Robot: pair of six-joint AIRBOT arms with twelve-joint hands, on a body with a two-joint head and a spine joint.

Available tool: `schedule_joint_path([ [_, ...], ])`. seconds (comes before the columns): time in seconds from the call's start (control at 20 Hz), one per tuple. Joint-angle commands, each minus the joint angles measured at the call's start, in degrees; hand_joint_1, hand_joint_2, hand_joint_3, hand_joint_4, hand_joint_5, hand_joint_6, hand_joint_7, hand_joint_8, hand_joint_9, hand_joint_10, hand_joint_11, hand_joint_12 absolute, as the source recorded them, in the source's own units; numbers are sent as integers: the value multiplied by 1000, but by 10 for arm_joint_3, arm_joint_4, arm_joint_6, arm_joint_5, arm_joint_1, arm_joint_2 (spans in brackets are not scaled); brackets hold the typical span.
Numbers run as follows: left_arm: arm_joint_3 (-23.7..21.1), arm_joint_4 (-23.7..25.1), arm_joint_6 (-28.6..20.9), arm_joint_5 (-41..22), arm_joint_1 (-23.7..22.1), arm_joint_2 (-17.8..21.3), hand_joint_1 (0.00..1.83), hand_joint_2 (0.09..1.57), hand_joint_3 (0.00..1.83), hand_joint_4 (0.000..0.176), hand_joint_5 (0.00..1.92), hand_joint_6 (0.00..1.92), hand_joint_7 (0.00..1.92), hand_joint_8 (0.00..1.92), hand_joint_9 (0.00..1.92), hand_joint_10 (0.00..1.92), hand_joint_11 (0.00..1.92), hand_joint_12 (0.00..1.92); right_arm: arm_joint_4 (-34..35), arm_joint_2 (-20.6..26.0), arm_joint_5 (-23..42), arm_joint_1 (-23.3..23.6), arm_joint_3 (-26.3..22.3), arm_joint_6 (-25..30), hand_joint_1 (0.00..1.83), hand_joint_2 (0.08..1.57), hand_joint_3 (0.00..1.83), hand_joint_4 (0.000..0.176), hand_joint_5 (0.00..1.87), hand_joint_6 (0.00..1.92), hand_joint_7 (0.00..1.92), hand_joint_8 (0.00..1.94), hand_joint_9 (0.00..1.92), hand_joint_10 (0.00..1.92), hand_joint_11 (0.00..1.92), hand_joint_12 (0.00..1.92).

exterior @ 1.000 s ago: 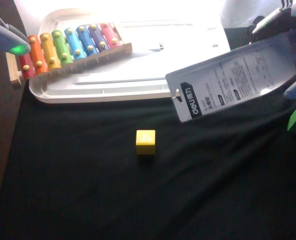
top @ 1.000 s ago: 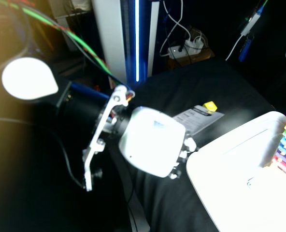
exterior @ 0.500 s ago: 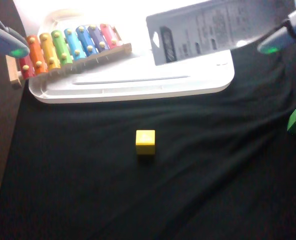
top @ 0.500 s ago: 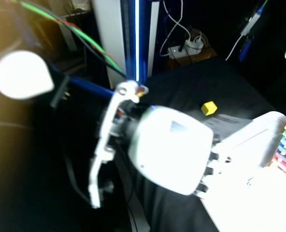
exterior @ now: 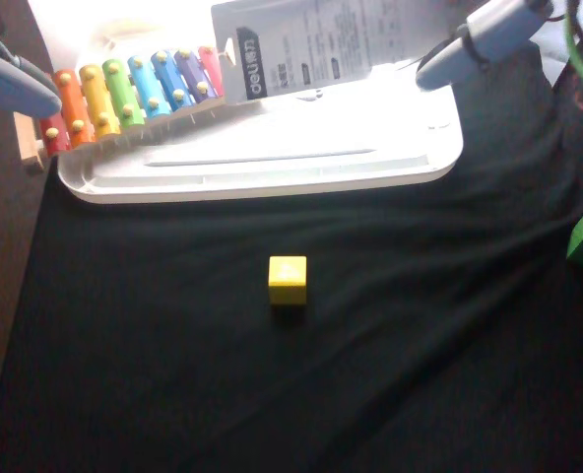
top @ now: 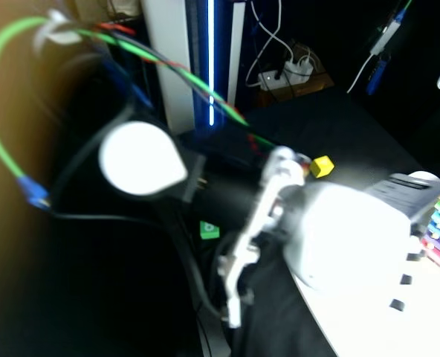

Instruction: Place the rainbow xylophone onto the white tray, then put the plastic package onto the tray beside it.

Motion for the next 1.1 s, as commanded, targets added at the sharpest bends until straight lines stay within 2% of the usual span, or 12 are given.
schedule_joint_path([
  [0.0, 1, -16, -1, -47, -7, 3, 830, 704, 0, 176, 0, 0, 65, 6, 123, 18, 80, 41, 45, -4, 25, 2, 7, 5, 1257, 1140, 0, 0, 926, 804, 973, 1254, 1043, 1040, 954, 1448],
  [0.1, 1, -17, -1, -50, -7, 3, 834, 695, 0, 176, 0, 0, 59, 3, 102, 7, 49, 29, 54, -24, 21, -10, 26, 5, 1185, 1118, 6, 0, 966, 938, 1072, 1049, 1203, 1091, 1117, 1416],
  [0.2, 1, -20, -1, -53, -7, 3, 842, 687, 0, 176, 0, 0, 37, 0, 77, 0, 10, 14, 58, -40, 16, -20, 45, 13, 1263, 1117, 1, 0, 891, 942, 1081, 1013, 1167, 609, 985, 1133],
  [0.35, 1, -23, -1, -55, -7, 3, 866, 699, 0, 176, 0, 0, 23, 1, 51, 0, 0, 0, 57, -64, 13, -36, 76, 46, 1228, 1160, 4, 0, 794, 1163, 995, 1093, 1184, 532, 962, 1196],
  [0.4, 1, -25, -1, -57, -7, 2, 856, 694, 0, 176, 0, 0, 32, 4, 49, 0, 0, 0, 57, -69, 12, -39, 82, 55, 1366, 1128, 0, 0, 831, 1224, 928, 931, 1007, 1067, 864, 1028],
  [0.5, 2, -27, -1, -59, -7, 1, 857, 707, 3, 176, 0, 0, 26, 1, 39, 0, 0, 0, 57, -74, 8, -43, 89, 63, 1361, 1132, 0, 0, 930, 995, 918, 997, 897, 1308, 687, 1242],
  [0.55, 2, -27, -1, -59, -7, 1, 866, 699, 0, 176, 0, 0, 30, 3, 45, 3, 0, 0, 57, -75, 5, -43, 89, 64, 1249, 1140, 5, 0, 961, 919, 893, 1204, 775, 1066, 615, 1382],
  [0.8, 2, -31, 2, -62, -7, -1, 870, 688, 0, 176, 0, 0, 39, 3, 66, 8, 27, 13, 57, -83, -6, -45, 93, 68, 1367, 1132, 2, 0, 903, 1044, 889, 1004, 932, 1258, 740, 1221],
  [0.9, 2, -33, 2, -63, -7, -1, 902, 677, 0, 176, 0, 0, 37, 2, 46, 1, 5, 2, 57, -84, -7, -48, 95, 76, 1276, 1152, 1, 0, 924, 840, 903, 1293, 911, 1224, 827, 1454],
  [0.95, 2, -34, 2, -63, -7, -1, 890, 674, 0, 176, 0, 0, 30, 0, 36, 0, 0, 0, 57, -84, -7, -49, 96, 79, 1229, 1141, 5, 0, 855, 1052, 992, 1100, 894, 570, 654, 1171],
  [1.0, 2, -34, 1, -64, -7, -1, 885, 671, 0, 176, 0, 0, 33, 2, 40, 2, 0, 0, 57, -85, -7, -50, 96, 79, 1218, 1051, 0, 0, 804, 396, 898, 481, 908, 335, 610, 1107],
  [1.05, 2, -34, 1, -64, -7, -2, 883, 669, 0, 176, 0, 0, 38, 4, 39, 2, 0, 0, 57, -85, -7, -50, 96, 79, 1138, 1003, 0, 0, 786, 112, 873, 167, 887, 167, 548, 1031],
])
